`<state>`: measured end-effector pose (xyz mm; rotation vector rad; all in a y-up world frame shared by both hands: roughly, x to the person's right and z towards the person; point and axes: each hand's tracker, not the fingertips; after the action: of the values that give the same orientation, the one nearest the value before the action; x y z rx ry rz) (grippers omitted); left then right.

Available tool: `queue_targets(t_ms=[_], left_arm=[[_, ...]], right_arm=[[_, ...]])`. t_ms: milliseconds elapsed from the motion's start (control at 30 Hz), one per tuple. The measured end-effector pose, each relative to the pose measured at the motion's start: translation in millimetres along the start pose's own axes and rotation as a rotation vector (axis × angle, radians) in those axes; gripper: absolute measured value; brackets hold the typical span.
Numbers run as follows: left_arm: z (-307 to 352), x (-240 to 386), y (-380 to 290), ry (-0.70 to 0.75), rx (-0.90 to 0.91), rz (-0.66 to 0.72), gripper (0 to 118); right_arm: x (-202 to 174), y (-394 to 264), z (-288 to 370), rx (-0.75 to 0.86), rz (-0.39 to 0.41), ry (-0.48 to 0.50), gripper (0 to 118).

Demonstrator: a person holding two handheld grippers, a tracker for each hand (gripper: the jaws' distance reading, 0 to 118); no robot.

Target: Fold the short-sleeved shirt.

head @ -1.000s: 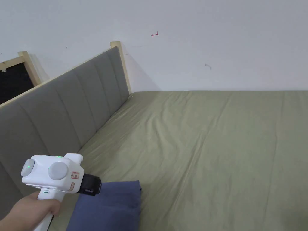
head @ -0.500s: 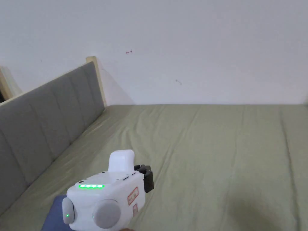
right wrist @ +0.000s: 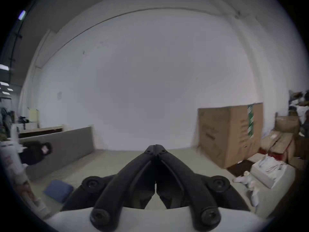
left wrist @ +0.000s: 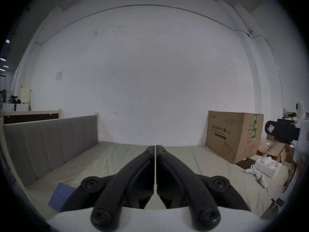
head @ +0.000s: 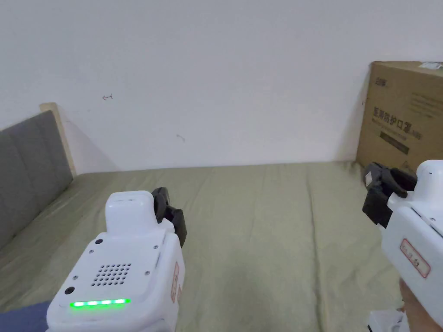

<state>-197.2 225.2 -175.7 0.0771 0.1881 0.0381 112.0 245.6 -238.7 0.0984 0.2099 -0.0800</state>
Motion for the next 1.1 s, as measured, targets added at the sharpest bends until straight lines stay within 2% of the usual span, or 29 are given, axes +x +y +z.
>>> queue_targets(t_ms=[67, 133, 200, 233, 333, 367, 400, 433, 467, 667, 833, 1100], left_arm=[[4.4, -0.5, -4.9, -0.008, 0.034, 0.028, 1], [6.0, 3.0, -7.9, 0.006, 0.047, -0.002, 1], [6.3, 5.2, -9.2, 0.024, 0.05, -0.04, 3], [6.5, 5.7, -9.3, 0.036, 0.052, -0.042, 10], [6.7, 7.0, -9.1, 0.049, 0.051, -0.046, 86], [5.1, 7.1, -9.2, 0.04, 0.041, -0.043, 110], [3.4, 7.0, -9.1, 0.041, 0.031, -0.042, 118], [4.9, 6.7, -10.2, 0.039, 0.026, -0.044, 118], [5.1, 6.9, -10.5, 0.032, 0.025, -0.045, 118], [5.1, 8.9, -9.9, 0.017, 0.017, -0.046, 118], [5.1, 3.5, -8.5, 0.013, 0.003, -0.007, 118], [1.3, 0.2, -7.1, 0.003, -0.028, -0.004, 118]], right_arm=[[1.0, -5.1, 0.9, -0.012, -0.033, 0.002, 0], [3.4, -10.0, 0.4, -0.024, -0.038, 0.009, 0], [-1.0, -14.8, -2.1, -0.044, 0.009, -0.015, 1], [-2.2, -17.7, -2.9, -0.054, 0.035, -0.024, 9], [-8.8, -23.9, -1.6, -0.069, 0.067, -0.018, 60], [-10.0, -25.6, -1.3, -0.073, 0.073, -0.013, 87], [-11.7, -26.7, -1.5, -0.077, 0.079, -0.011, 102], [-13.1, -28.0, -1.6, -0.079, 0.083, -0.01, 113], [-16.6, -28.0, -0.6, -0.078, 0.088, -0.011, 118], [-23.7, -29.2, 1.9, -0.071, 0.118, -0.02, 118], [-22.4, -28.8, 1.9, -0.082, 0.087, -0.008, 118], [-25.2, -27.0, 0.3, -0.093, 0.08, -0.003, 118]])
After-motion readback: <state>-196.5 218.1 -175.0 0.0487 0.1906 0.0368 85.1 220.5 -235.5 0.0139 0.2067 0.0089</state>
